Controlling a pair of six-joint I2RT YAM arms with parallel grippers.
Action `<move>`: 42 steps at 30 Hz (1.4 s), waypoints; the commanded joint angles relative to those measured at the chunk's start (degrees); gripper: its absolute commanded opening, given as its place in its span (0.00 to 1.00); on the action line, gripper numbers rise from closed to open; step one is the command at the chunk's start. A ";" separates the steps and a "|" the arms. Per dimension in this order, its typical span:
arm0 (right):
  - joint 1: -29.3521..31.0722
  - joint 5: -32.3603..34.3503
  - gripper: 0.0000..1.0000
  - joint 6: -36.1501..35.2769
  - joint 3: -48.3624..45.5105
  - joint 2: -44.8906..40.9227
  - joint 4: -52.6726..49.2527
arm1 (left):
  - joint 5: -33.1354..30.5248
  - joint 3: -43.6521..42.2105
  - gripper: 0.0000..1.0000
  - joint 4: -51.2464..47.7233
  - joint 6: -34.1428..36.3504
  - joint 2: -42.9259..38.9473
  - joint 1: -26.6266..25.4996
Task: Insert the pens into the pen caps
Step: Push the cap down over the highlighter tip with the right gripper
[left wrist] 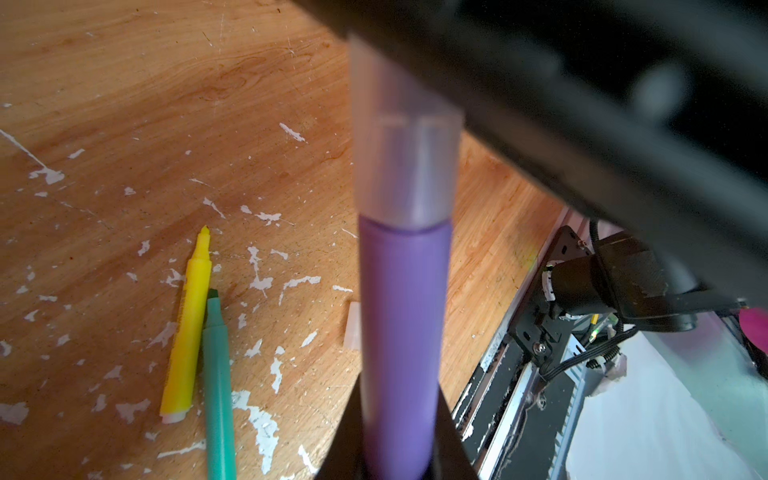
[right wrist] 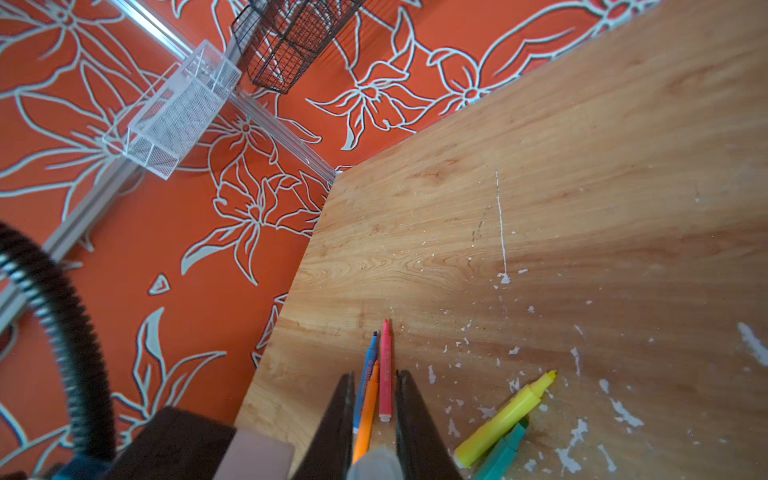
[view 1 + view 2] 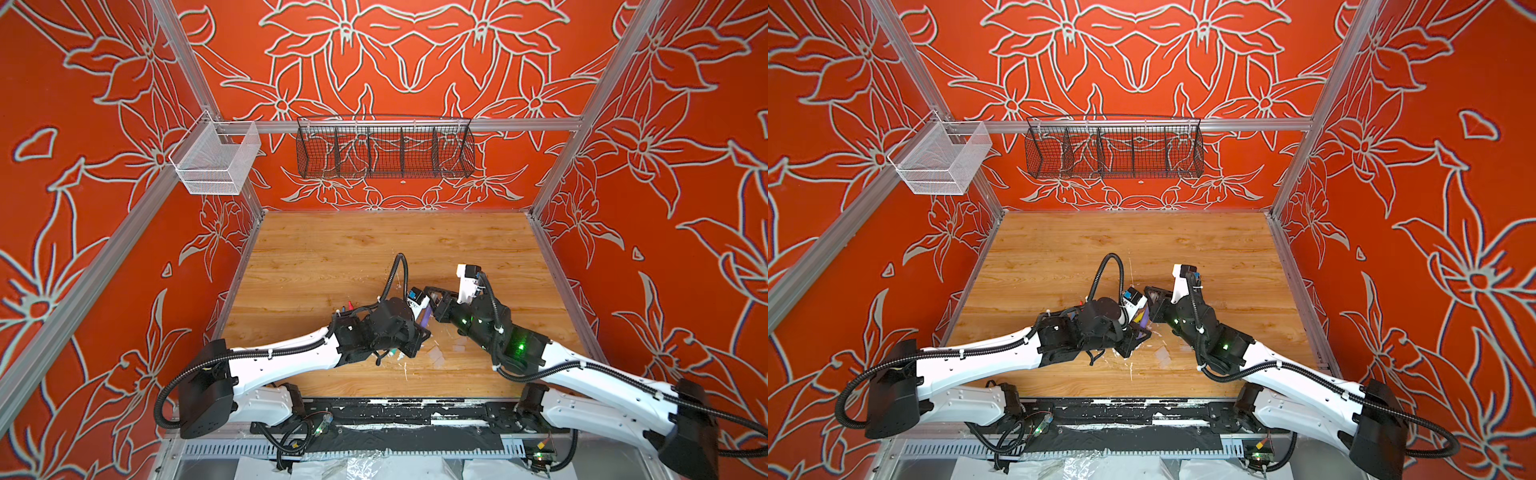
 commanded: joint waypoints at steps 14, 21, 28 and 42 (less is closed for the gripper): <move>4.35 -0.44 0.00 1.09 -0.43 1.61 2.21 | -2.18 5.82 0.00 1.61 4.74 -0.66 3.94; 5.64 -0.16 0.00 1.53 -2.19 1.64 3.48 | -4.71 8.84 0.00 2.03 7.26 -0.92 4.94; 7.23 0.43 0.00 1.62 -2.90 2.85 4.17 | -1.01 10.88 0.00 3.87 6.36 -0.34 10.06; 10.37 2.29 0.00 0.66 -2.11 7.36 4.59 | 0.37 17.08 0.00 1.64 11.07 -1.18 13.69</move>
